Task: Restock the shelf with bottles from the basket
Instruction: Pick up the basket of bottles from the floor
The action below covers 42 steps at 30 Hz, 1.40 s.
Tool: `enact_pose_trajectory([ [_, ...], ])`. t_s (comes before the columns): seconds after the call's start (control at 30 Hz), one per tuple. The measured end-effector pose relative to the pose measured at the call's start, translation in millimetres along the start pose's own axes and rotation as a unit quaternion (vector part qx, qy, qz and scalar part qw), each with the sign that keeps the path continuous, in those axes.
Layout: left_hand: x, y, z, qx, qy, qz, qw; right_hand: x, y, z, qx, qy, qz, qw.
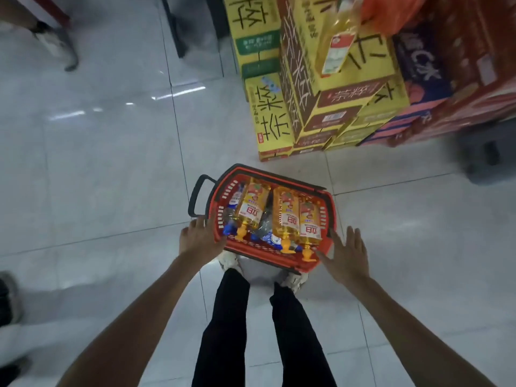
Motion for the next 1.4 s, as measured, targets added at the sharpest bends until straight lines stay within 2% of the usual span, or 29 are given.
enact_pose_trajectory([
  [0.17,65.3,-19.6,-64.1,-0.018,-0.026,0.027,0.999,66.3,28.6,-52.7,0.099,-0.008,-0.131,0.986],
  [0.3,95.1,-30.5,-117.5,-0.03,0.019,0.055,0.998,95.8,35.6,-99.1,0.172,0.025,-0.243,0.954],
  [0.43,121.5,-38.7,-160.4,-0.074,0.045,0.102,0.991,127.0,41.6,-144.5,0.215,-0.007,-0.314,0.925],
  [0.53,128.3,-40.8,-183.4,-0.109,0.067,0.152,0.98,133.1,47.1,-161.7,0.255,0.016,-0.348,0.902],
  [0.63,129.7,-47.6,-200.6,-0.152,0.077,0.173,0.97,141.1,47.6,-173.1,0.284,-0.005,-0.373,0.883],
  [0.8,138.9,-69.7,-217.5,-0.155,0.047,0.197,0.967,155.2,63.0,-179.1,0.35,-0.023,-0.372,0.859],
  [0.9,141.4,-80.0,-226.7,-0.145,-0.011,0.208,0.967,149.9,62.0,-173.0,0.347,-0.037,-0.358,0.866],
  [1.03,144.5,-83.7,-232.1,-0.169,-0.092,0.249,0.949,141.2,55.4,-174.5,0.318,-0.05,-0.349,0.88],
  [1.2,150.0,-105.1,-193.6,-0.212,-0.118,0.259,0.935,130.1,49.0,-163.3,0.3,-0.066,-0.344,0.887],
  [1.4,140.0,-144.7,-91.1,-0.231,-0.14,0.26,0.927,99.3,27.6,-102.7,0.275,-0.116,-0.291,0.909],
])
Point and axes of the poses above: each hand's wrist, its own z-axis away from the middle knuckle, its own x-axis out of the palm, y = z × x, the point moved 8 cm from there along -z, towards the middle knuckle, and after that the axes turned 3 degrees about x, right-handed, at the moved point
